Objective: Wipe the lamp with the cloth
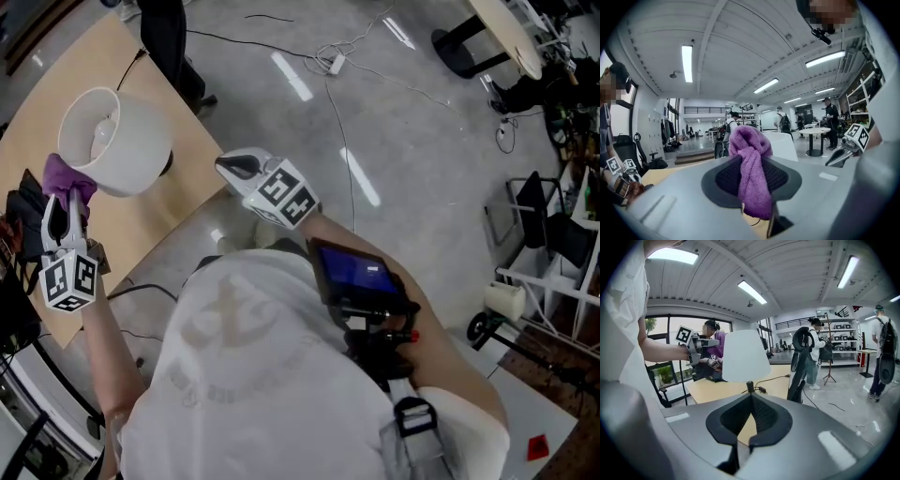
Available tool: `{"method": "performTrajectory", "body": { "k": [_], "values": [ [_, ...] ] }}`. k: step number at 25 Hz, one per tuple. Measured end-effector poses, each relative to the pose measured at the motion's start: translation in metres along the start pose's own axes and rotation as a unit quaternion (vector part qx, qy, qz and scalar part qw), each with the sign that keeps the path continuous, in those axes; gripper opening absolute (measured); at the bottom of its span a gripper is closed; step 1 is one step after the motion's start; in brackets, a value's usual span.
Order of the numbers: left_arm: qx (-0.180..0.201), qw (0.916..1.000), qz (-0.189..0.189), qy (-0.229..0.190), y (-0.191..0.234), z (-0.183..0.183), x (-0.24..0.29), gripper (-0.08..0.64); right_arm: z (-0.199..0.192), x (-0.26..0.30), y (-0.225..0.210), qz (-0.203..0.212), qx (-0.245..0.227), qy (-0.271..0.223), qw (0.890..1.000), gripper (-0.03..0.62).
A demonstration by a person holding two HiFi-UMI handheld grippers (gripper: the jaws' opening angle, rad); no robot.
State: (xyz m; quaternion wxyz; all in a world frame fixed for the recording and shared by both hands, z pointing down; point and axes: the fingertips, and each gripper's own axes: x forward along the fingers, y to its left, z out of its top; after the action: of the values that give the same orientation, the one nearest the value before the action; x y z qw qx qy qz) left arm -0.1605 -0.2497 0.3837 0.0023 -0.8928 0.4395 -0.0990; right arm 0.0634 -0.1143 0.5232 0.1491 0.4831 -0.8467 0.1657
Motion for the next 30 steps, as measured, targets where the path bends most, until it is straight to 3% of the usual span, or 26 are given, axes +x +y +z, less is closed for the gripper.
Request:
{"method": "performTrajectory", "body": {
  "k": [10, 16, 22, 26, 30],
  "values": [
    [-0.030, 0.9991, 0.015, 0.026, -0.005, -0.030, 0.001, 0.107, -0.003, -0.005, -0.003, 0.014, 0.003, -0.005, 1.000, 0.012],
    [-0.070, 0.9942, 0.012, 0.081, -0.006, -0.079, 0.009, 0.109, -0.017, -0.003, -0.013, 0.027, 0.013, -0.004, 1.000, 0.012],
    [-0.109, 0.9820, -0.016, 0.153, -0.004, -0.129, 0.010, 0.109, -0.013, 0.001, -0.018, 0.030, 0.024, -0.006, 0.999, 0.012],
    [-0.113, 0.9778, 0.000, 0.176, -0.002, -0.149, 0.001, 0.110, -0.009, 0.003, -0.018, 0.041, 0.017, -0.008, 0.999, 0.012],
    [-0.110, 0.9800, 0.028, 0.164, 0.005, -0.133, -0.001, 0.110, -0.002, 0.001, -0.026, 0.053, 0.010, -0.014, 0.998, 0.012]
  ]
}}
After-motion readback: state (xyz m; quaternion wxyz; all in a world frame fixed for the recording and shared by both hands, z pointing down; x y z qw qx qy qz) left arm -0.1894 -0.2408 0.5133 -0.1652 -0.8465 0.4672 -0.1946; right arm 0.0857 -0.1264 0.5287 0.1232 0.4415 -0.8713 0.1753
